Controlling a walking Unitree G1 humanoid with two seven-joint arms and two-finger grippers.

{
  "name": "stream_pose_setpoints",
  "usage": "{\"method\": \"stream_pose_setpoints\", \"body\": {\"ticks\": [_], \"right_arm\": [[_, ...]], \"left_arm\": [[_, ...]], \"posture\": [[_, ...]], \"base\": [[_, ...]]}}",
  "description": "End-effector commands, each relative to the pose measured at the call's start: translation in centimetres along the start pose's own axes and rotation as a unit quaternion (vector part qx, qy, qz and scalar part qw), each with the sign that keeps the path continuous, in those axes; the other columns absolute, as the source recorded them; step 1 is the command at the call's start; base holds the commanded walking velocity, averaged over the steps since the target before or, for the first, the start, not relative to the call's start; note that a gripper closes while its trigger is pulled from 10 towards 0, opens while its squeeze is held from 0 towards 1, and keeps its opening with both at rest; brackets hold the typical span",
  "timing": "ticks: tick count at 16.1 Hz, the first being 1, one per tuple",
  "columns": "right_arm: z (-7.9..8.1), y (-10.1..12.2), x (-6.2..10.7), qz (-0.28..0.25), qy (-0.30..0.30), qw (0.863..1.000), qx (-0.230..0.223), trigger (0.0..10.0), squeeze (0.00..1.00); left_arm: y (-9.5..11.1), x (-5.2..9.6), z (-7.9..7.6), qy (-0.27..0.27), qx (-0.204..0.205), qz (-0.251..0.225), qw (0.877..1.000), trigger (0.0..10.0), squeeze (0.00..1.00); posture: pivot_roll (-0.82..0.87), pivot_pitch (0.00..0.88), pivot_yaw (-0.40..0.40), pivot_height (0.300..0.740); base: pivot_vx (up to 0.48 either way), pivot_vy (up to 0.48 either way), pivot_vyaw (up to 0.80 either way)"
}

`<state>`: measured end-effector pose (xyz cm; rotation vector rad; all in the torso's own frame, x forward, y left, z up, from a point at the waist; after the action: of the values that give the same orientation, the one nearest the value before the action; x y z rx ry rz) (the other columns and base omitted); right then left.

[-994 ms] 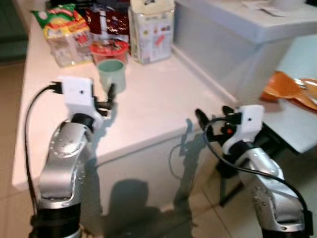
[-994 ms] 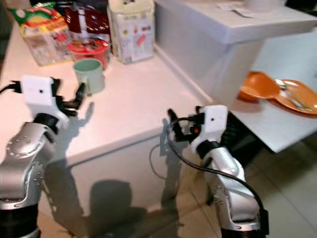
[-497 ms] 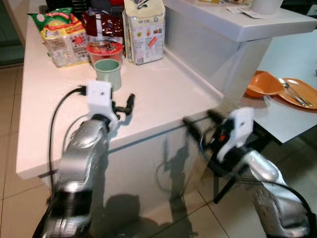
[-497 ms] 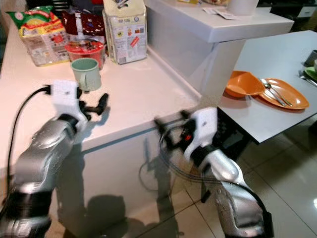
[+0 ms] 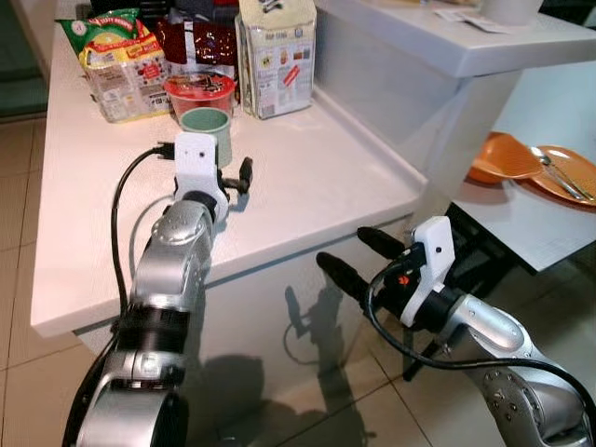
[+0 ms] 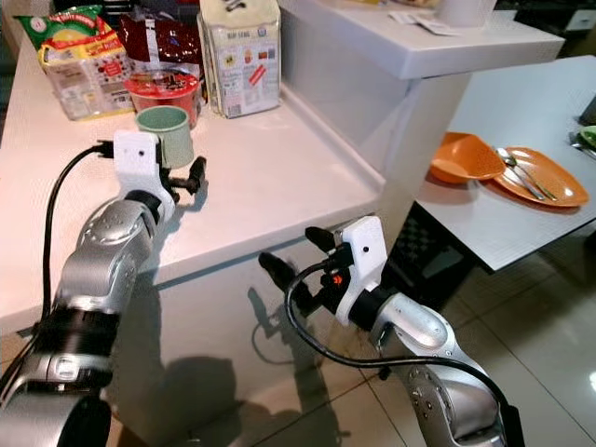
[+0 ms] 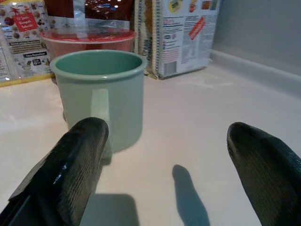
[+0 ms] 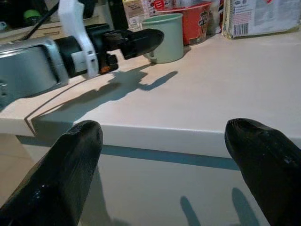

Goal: Setting the table

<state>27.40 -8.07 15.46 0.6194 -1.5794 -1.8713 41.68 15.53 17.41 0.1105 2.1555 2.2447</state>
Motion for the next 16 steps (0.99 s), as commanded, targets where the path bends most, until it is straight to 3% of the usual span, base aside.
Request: {"method": "stream_pose_setpoints", "body": {"ticks": [1, 7, 8, 9, 16], "right_arm": [[0.3, 0.4, 0.1, 0.001, 0.011, 1.0, 0.006, 10.0, 0.0], [0.4, 0.4, 0.1, 0.004, 0.011, 1.0, 0.009, 10.0, 0.0], [0.4, 0.4, 0.1, 0.004, 0.01, 1.0, 0.01, 10.0, 0.0], [0.4, 0.4, 0.1, 0.004, 0.01, 1.0, 0.01, 10.0, 0.0], [0.4, 0.4, 0.1, 0.007, 0.012, 1.0, 0.013, 10.0, 0.0]], "left_arm": [[0.6, -0.5, 0.7, 0.019, -0.007, -0.011, 1.0, 10.0, 1.0], [-0.1, -2.0, 2.2, 0.041, -0.014, 0.008, 0.999, 10.0, 1.0], [-0.2, -2.1, 2.8, 0.056, -0.016, 0.013, 0.998, 10.0, 0.27], [-0.2, -2.1, 2.9, 0.058, -0.014, 0.012, 0.998, 10.0, 0.01], [0.2, -2.6, 3.9, 0.078, 0.025, -0.009, 0.997, 10.0, 0.0]], "posture": [[0.02, 0.0, -0.025, 0.74], [0.01, 0.0, -0.012, 0.74], [0.01, 0.0, -0.011, 0.74], [0.01, 0.0, -0.011, 0.74], [0.01, 0.0, -0.012, 0.74]], "base": [[0.0, 0.0, 0.0], [0.0, 0.0, 0.0], [0.0, 0.0, 0.0], [0.0, 0.0, 0.0], [0.0, 0.0, 0.0]]}}
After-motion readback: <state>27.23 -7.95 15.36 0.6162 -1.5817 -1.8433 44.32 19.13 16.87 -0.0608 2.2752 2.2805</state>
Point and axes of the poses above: a point about 5 cm out from each wrist's last joint towards the gripper, its own x axis pointing back from the gripper into the wrist, its own y axis along the axis of the wrist's last joint, z = x × y, the point moved 5 cm from there along -x, pointing out of the wrist towards the gripper
